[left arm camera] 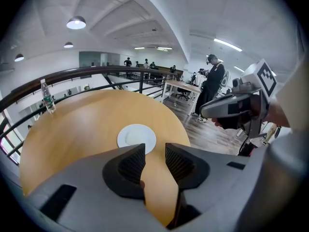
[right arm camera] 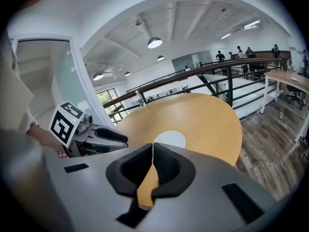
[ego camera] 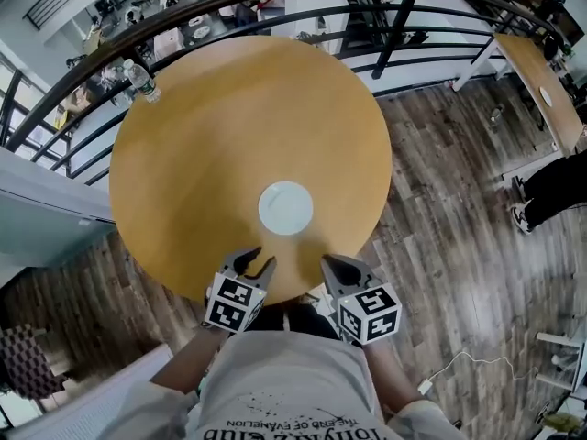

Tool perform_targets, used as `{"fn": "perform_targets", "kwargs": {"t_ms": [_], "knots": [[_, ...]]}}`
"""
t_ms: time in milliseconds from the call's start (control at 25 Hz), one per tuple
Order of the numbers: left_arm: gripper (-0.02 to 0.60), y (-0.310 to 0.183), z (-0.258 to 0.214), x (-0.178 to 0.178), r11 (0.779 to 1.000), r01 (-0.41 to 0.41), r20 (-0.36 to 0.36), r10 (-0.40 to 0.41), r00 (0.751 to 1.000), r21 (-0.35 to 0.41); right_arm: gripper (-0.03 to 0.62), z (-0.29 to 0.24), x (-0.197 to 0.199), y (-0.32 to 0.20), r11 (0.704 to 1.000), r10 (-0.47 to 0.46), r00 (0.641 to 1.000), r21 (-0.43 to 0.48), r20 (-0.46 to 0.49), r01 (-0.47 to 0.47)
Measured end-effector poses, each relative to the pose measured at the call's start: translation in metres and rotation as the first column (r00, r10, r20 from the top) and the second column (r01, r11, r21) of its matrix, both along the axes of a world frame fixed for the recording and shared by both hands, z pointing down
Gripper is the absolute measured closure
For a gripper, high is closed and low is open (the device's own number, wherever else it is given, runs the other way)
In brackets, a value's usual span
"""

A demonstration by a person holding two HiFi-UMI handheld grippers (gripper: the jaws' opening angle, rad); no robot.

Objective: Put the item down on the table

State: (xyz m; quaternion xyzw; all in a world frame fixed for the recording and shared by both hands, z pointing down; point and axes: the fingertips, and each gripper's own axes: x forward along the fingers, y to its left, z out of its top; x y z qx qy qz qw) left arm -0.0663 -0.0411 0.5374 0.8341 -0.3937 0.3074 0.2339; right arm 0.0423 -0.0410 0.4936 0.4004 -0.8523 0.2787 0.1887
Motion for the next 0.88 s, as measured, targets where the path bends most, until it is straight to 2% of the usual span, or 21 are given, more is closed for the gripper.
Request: {"fn": "perform_targets", "kwargs": {"t_ms": [120, 160, 360, 640, 880], "knots": [[0.474, 0.01, -0.01, -0.001, 0.998, -0.037, 0.058, 0.034, 0.998, 0.05, 0.568, -0.007, -0.005, 0.008, 1.0, -0.003, 1.0, 0.012, -0.002, 0.003], [0.491, 0.012, -0.013, -0.001, 0.998, -0.039, 0.057, 0.036, 0.998, 0.056, 0.568, -0.008, -0.007, 0.01, 1.0, -0.004, 1.0, 0.015, -0.003, 0.004], [0.541, 0.014, -0.025, -0.002, 0.999, -0.006, -0.021, 0.007, 1.0, 0.047, 0.568, -0.014, -0.016, 0.013, 0.999, -0.018, 1.0, 0.033, -0.004, 0.019], [0.558, 0.021, -0.044, -0.004, 0.998, 0.015, -0.06, -0.011, 0.998, 0.066, 0.568, -0.02, -0.022, 0.015, 0.998, -0.026, 1.0, 0.055, -0.006, 0.027], [0.558, 0.022, -0.047, -0.002, 0.997, 0.001, -0.052, 0.003, 0.999, 0.071, 0.568, -0.025, -0.023, 0.015, 0.998, -0.028, 1.0, 0.059, 0.001, 0.027]]}}
